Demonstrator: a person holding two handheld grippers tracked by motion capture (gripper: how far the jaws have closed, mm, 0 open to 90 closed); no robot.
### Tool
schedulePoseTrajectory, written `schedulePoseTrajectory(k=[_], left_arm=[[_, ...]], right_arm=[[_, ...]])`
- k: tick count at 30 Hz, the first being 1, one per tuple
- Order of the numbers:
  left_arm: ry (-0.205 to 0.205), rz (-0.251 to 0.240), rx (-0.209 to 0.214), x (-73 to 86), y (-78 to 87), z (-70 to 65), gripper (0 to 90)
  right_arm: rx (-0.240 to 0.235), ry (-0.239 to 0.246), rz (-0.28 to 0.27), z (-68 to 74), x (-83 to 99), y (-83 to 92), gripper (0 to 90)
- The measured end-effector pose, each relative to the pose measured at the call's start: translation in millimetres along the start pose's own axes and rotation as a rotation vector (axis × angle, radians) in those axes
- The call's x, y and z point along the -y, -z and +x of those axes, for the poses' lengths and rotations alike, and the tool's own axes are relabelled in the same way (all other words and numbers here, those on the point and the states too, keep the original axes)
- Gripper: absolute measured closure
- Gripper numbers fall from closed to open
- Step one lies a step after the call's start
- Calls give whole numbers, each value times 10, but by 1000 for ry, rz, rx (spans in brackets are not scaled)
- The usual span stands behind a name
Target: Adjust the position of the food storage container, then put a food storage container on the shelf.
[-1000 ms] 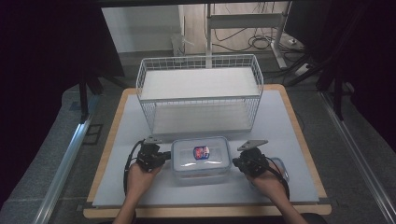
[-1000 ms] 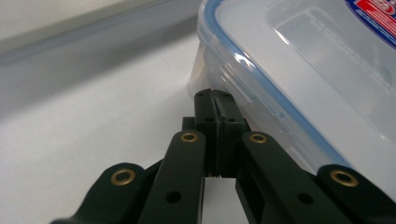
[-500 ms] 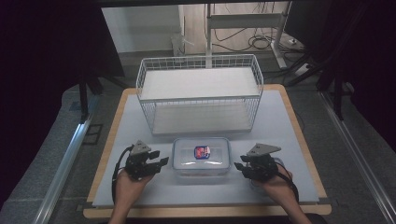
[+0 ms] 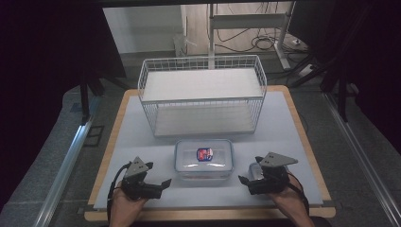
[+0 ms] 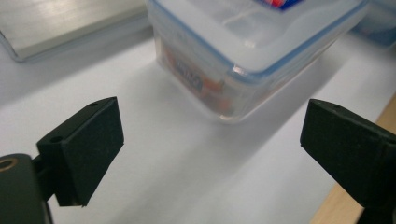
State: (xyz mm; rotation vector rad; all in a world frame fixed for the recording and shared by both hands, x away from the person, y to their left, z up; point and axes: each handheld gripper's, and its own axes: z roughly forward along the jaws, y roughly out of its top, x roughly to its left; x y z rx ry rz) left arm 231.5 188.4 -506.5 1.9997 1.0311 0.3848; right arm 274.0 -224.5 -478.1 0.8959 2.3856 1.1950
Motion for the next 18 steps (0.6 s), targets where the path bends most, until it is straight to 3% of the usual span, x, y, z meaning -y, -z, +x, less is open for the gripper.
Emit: schedulePoseTrajectory(k=[3, 9, 18], left_arm=[[-21, 21, -21, 0, -24, -21, 65], [-2, 29, -18, 8, -38, 2, 70], [64, 44, -5, -24, -44, 86, 72]], right_arm=[[-6, -5, 21, -16, 25, -27, 70], [-3, -2, 34, -20, 36, -49, 70], [-34, -10, 39, -21, 26, -77, 70]])
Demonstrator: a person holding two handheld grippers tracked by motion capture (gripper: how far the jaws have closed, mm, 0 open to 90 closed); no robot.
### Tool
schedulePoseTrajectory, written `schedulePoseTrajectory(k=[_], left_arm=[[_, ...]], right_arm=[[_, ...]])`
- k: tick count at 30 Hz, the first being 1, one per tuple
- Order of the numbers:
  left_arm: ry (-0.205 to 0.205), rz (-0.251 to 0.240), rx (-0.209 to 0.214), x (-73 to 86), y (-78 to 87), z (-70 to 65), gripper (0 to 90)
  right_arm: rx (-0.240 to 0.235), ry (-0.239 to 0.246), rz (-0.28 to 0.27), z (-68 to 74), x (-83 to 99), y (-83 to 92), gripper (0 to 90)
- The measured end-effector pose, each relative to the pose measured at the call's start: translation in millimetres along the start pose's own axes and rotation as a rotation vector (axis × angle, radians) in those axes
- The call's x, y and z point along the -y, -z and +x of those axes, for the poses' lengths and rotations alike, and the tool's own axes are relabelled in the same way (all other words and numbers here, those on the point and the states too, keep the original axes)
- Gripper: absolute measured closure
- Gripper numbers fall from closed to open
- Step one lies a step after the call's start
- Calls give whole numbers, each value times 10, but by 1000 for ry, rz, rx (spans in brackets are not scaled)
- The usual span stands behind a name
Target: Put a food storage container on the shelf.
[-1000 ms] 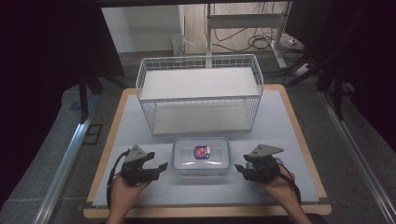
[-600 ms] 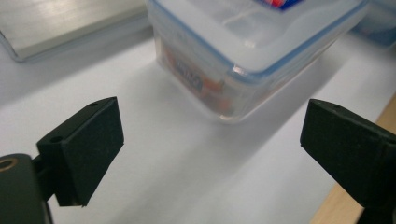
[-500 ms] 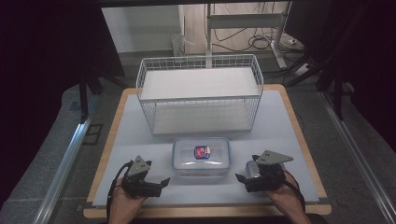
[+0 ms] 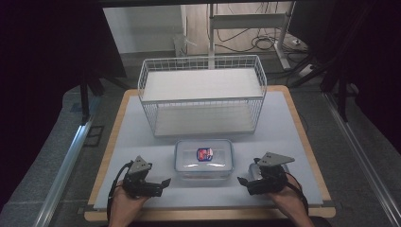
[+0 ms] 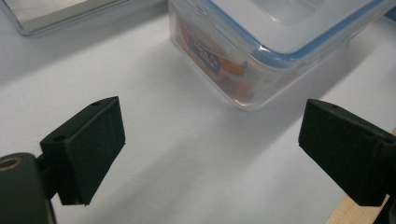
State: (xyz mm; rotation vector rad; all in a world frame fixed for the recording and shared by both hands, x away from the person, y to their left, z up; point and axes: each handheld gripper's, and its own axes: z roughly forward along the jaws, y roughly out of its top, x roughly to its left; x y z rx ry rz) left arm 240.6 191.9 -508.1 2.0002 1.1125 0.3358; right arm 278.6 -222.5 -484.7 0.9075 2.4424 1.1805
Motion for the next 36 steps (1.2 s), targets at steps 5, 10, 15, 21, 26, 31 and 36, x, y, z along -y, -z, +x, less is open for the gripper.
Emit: schedulePoseTrajectory(k=[5, 10, 15, 21, 26, 31, 36], left_arm=[[38, -3, 46, -110, -25, 57, 69], [64, 12, 79, -206, -86, 76, 80], [85, 32, 106, -323, -158, 127, 102], [107, 43, 161, -442, -281, 207, 128], [120, 64, 197, -530, -430, 261, 139], [160, 83, 269, -574, -556, 314, 124], [186, 119, 351, -581, -638, 332, 118]], right_arm=[[-41, -16, 18, -13, -71, -31, 70], [-83, -81, 63, -66, -163, -93, 97], [-101, -106, 113, -88, -255, -221, 64], [-122, -113, 140, -104, -407, -374, 32], [-165, -190, 183, -176, -530, -525, 37], [-201, -255, 227, -263, -581, -650, 58], [-260, -311, 255, -296, -577, -732, 76]])
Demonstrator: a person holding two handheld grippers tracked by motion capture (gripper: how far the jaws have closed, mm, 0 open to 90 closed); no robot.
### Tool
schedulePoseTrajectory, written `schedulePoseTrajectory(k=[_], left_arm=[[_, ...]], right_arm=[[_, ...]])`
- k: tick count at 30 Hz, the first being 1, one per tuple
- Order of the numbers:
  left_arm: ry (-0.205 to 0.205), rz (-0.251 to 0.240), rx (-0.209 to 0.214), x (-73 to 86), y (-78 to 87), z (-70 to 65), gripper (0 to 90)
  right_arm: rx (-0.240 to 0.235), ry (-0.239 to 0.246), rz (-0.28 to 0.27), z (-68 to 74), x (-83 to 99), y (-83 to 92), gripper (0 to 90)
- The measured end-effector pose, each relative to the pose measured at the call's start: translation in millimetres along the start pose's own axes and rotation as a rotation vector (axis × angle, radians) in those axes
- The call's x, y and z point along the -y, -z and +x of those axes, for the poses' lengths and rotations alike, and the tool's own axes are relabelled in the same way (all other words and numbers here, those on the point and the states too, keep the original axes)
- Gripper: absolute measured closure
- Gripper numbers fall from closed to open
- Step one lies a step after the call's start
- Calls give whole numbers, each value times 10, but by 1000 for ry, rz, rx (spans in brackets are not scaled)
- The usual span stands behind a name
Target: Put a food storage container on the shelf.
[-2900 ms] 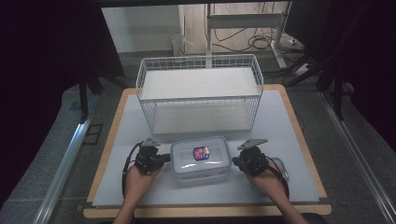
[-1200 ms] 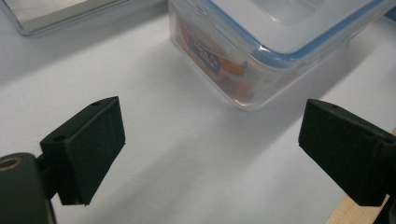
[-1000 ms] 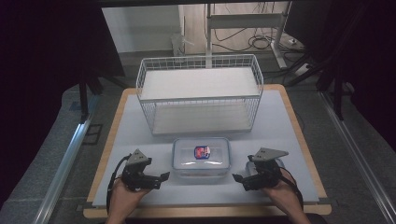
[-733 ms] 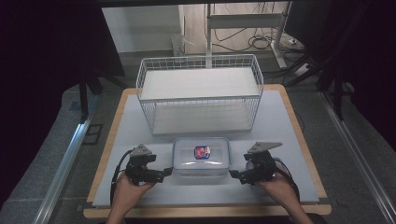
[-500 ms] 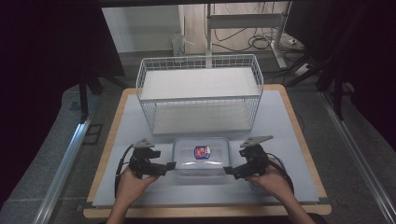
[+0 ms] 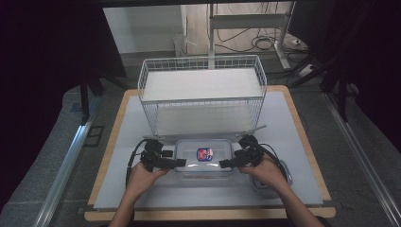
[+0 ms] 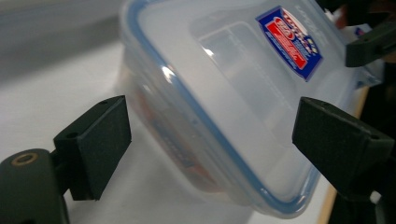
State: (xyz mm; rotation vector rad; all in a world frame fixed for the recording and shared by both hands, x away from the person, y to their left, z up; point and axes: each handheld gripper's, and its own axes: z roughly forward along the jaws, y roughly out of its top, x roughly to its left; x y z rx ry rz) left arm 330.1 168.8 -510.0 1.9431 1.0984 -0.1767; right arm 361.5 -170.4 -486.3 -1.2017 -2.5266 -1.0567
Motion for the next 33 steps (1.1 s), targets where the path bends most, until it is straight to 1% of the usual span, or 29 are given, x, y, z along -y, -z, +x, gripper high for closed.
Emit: schedulePoseTrajectory(k=[2, 4, 8, 12, 14, 15, 17, 18, 20, 23, 24, 27, 28, 33], left_arm=[[18, 10, 25, -7, -31, 1, 118], [28, 21, 46, -15, -58, 7, 119], [33, 38, 45, -33, -87, 0, 96], [50, 49, 48, -38, -77, 0, 108], [53, 46, 40, -41, -51, -16, 132], [63, 45, 39, -42, -35, -14, 150], [82, 29, 45, -38, 12, 6, 212], [82, 18, 48, -34, 33, 12, 270], [77, 6, 45, -27, 59, 7, 286], [65, -3, 27, -17, 89, -38, 313], [67, -12, 21, -7, 97, -59, 322], [41, -36, 7, 46, 128, -110, 347], [34, -42, 2, 64, 136, -132, 350], [-9, -67, -33, 138, 187, -246, 380]], right_arm=[[-24, -12, 9, -9, -9, -22, 81], [-35, -21, 16, -19, -21, -43, 79], [-41, -30, 25, -33, -42, -49, 81], [-43, -44, 32, -36, -43, -36, 101], [-47, -56, 28, -40, -38, -33, 108], [-48, -59, 25, -43, -36, -31, 114], [-44, -76, 2, -51, -33, 4, 175], [-42, -75, -23, -61, -30, 54, 232], [-40, -73, -32, -60, -28, 71, 249], [-26, -67, -48, -30, -19, 107, 286], [-22, -69, -55, -19, -12, 123, 304], [-25, -67, -88, -10, 33, 174, 365], [-28, -69, -97, -5, 52, 192, 377], [-19, -46, -138, 73, 142, 256, 424]])
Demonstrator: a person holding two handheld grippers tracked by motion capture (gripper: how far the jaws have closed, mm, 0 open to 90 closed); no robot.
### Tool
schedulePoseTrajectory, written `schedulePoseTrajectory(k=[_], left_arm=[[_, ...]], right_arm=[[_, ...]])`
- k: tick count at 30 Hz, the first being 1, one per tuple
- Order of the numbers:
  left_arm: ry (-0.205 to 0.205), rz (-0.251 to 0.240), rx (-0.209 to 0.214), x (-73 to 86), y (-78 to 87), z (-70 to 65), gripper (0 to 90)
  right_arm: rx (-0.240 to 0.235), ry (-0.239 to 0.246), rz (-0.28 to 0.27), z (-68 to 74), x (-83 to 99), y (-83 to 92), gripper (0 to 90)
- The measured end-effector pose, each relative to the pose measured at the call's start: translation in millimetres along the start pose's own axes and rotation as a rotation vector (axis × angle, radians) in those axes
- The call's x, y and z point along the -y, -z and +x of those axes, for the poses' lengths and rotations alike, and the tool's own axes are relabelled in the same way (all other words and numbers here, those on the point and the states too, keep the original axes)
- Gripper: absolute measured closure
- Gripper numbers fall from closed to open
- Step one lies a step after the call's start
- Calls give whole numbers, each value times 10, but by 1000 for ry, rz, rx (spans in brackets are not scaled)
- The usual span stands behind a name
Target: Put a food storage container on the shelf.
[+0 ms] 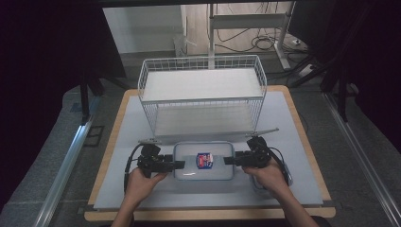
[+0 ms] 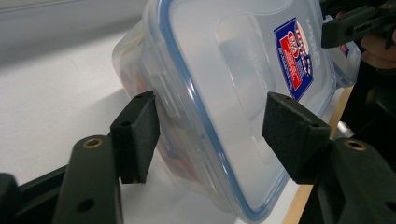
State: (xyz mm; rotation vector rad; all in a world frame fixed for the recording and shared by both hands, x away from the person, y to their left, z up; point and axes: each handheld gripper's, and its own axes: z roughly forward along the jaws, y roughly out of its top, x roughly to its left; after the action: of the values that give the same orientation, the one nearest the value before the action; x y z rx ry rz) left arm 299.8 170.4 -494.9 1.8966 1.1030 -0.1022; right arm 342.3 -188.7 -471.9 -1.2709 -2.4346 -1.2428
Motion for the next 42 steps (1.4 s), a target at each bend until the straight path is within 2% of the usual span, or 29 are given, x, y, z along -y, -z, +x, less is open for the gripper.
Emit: schedulePoseTrajectory(k=[4, 9, 15, 20, 24, 32, 42], left_arm=[[-26, -31, -6, 74, 36, -47, 412], [-27, -46, -3, 100, 47, -60, 423], [-30, -53, -1, 114, 49, -58, 431], [-34, -53, -4, 121, 51, -62, 433], [-26, -57, -2, 130, 51, -58, 433], [-12, -63, -15, 139, 57, -94, 435], [10, -55, -11, 102, 65, -87, 450]], right_arm=[[-5, 25, -17, 35, 63, 61, 466], [6, 42, -33, 77, 116, 82, 467], [3, 37, -34, 79, 141, 80, 456], [-34, -4, -24, 28, 162, 64, 445], [-47, -18, -22, 15, 184, 54, 447], [-41, -5, -26, 33, 197, 68, 461], [-51, -9, -46, 22, 213, 74, 469]])
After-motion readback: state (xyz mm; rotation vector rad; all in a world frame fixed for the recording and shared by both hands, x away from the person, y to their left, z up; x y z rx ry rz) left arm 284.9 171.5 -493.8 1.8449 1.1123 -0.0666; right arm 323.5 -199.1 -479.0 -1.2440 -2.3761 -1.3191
